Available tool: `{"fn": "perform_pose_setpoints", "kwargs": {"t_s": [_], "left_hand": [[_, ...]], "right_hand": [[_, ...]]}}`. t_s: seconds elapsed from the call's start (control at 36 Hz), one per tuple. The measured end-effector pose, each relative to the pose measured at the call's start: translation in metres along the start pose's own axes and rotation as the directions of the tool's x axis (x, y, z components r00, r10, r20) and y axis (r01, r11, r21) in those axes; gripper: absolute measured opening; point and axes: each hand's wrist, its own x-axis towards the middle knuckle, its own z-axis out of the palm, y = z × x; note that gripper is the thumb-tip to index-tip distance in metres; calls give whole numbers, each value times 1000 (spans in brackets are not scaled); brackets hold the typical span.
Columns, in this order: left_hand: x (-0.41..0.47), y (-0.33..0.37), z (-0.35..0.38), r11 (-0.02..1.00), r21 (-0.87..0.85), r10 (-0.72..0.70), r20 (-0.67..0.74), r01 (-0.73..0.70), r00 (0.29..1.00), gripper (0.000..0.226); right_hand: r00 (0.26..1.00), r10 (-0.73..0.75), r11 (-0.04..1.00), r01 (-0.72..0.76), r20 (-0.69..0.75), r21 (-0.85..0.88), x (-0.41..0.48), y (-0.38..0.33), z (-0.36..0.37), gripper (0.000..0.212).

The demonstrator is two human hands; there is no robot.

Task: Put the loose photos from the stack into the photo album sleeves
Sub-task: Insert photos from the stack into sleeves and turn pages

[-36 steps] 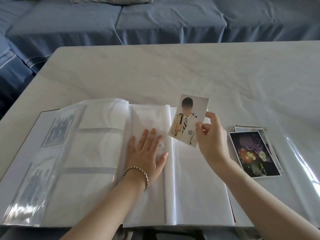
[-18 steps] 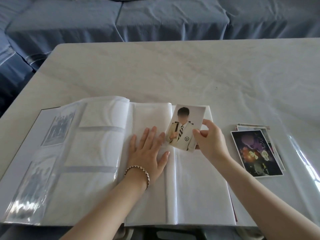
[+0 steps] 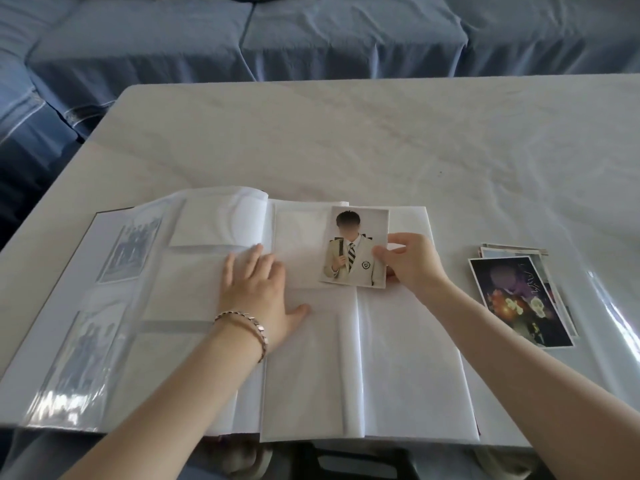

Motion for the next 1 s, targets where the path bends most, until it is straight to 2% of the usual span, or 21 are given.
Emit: {"fn": "perform_pose_setpoints", "kwargs": {"t_s": [0.17,0.39,0.47,0.58,0.72,0.89,1.0], "left_hand": [[-5,-18,2,997,-35,69,-25,-70,997,81],[-4,-19,4,994,-78,67,-50,-71,996,80],[-5,-18,4,991,-110,65,-64,-72,996,79],[-6,-18,3,988,-134,65,-73,-74,995,79],[-5,-18,2,988,-138,56,-61,-64,997,79],[-5,-19,2,986,-154,57,-53,-65,997,80],[-6,-19,2,985,-162,55,-60,-65,997,79]], "right_hand": [[1000,-13,1000,13,24,18,2,-2,-8,12],[994,-25,1000,23,108,20,6,-12,-11,17],[996,-52,999,53,68,-8,5,-15,1,12],[997,-78,995,78,-11,54,-3,-19,28,9],[993,-121,988,121,6,-100,-8,-22,42,19],[998,-38,989,45,54,-138,-9,-24,35,21],[997,44,998,-42,60,-41,-5,-25,30,17]]}}
